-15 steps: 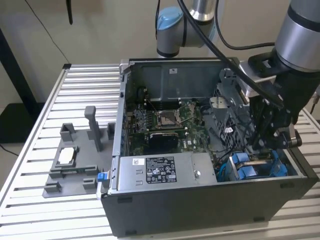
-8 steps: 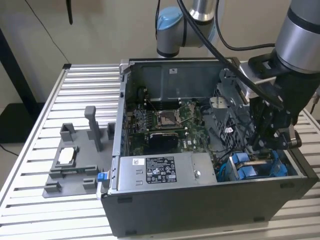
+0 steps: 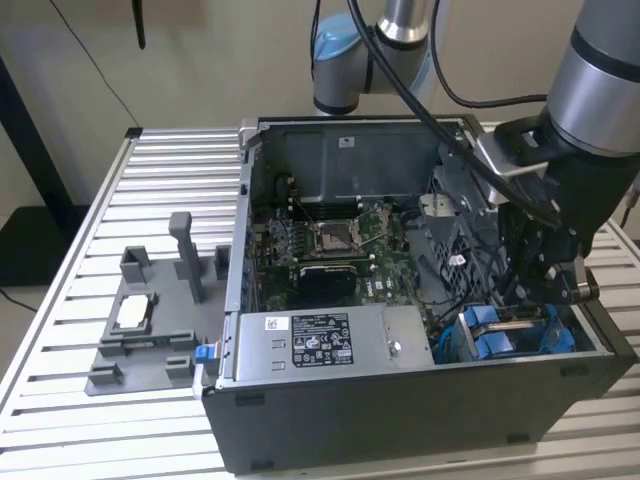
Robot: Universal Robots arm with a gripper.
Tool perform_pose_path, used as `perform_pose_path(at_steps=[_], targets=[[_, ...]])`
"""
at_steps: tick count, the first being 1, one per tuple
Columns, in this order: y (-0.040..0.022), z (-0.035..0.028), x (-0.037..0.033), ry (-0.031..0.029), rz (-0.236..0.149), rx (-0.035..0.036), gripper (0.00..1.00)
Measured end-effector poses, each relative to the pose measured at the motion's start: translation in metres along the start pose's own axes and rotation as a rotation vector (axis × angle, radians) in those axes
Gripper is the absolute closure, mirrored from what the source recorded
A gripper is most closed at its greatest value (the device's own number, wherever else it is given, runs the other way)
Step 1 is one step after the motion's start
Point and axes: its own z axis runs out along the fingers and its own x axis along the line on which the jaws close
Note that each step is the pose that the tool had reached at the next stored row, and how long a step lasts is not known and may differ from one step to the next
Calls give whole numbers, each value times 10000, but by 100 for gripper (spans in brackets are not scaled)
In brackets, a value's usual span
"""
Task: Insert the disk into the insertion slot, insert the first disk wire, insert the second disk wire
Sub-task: 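Insert the second disk wire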
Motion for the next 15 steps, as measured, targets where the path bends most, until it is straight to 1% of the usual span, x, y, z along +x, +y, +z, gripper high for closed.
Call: perform_pose_path(at_steps=[7,15], targets=[[-11,43,3,-4,44,5,84],[-16,72,5,2,104,22,84]])
